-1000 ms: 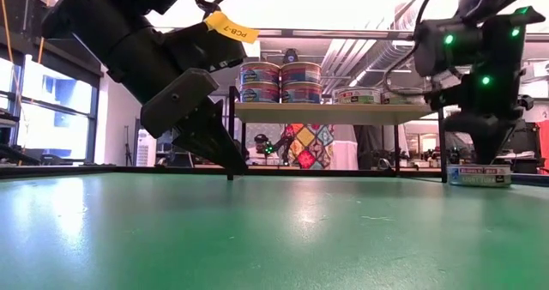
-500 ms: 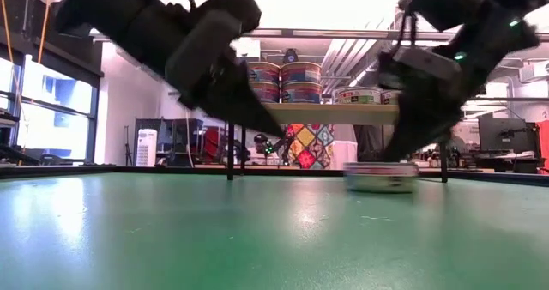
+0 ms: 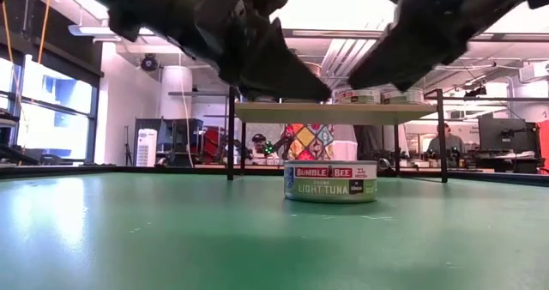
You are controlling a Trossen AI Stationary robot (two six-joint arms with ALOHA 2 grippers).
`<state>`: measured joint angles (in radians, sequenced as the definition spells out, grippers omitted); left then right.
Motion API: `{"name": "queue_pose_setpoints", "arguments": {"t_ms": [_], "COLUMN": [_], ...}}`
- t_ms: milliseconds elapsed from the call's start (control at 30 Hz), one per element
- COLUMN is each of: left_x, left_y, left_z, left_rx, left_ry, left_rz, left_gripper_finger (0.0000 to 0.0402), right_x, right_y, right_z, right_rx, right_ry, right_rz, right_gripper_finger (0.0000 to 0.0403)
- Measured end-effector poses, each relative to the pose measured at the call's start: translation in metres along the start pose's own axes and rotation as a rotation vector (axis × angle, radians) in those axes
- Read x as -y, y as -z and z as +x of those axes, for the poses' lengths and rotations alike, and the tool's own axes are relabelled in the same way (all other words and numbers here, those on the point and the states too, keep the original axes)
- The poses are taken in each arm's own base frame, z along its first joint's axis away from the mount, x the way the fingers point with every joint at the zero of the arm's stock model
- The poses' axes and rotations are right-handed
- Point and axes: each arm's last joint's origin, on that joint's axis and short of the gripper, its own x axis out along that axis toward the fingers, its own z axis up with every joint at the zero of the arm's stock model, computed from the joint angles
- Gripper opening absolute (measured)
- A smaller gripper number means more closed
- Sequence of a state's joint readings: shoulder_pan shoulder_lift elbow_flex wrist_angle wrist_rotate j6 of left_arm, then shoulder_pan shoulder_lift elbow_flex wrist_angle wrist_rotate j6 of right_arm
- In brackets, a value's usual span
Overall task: Stack canned seafood by type on shelf
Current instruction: Stack the green tuna can on top of the green tuna can on the shelf
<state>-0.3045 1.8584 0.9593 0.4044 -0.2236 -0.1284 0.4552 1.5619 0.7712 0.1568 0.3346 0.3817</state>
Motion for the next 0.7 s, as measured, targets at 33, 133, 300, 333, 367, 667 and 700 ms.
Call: {"name": "queue_pose_setpoints", "arguments": {"t_ms": [33, 133, 300, 333, 367, 667, 700], "left_x": [-0.003, -0.014, -0.033, -0.036, -0.039, -0.046, -0.046], "left_y": [0.001, 0.006, 0.01, 0.011, 0.012, 0.03, 0.032], "left_z": [0.001, 0.003, 0.006, 0.008, 0.009, 0.027, 0.028], "left_rx": [-0.013, -0.074, -0.134, -0.138, -0.139, -0.166, -0.165], "left_ry": [0.01, 0.01, -0.013, 0.002, 0.02, 0.034, 0.029], "left_rz": [-0.002, -0.006, -0.023, -0.03, -0.036, -0.043, -0.048], "left_gripper_finger": [0.0, 0.0, 0.0, 0.0, 0.0, 0.0, 0.0], "right_x": [-0.004, -0.012, -0.018, -0.017, -0.017, -0.016, -0.016], "right_y": [0.002, 0.008, 0.015, 0.016, 0.016, 0.018, 0.018], "right_z": [-0.002, -0.007, -0.012, -0.012, -0.012, -0.011, -0.011], "right_rx": [-0.003, -0.007, -0.037, -0.041, -0.045, -0.056, -0.056], "right_ry": [0.004, 0.022, 0.055, 0.06, 0.063, 0.071, 0.07], "right_rz": [-0.011, -0.027, -0.004, 0.001, 0.002, 0.003, 0.004], "right_gripper_finger": [0.0, 0.0, 0.0, 0.0, 0.0, 0.0, 0.0]}}
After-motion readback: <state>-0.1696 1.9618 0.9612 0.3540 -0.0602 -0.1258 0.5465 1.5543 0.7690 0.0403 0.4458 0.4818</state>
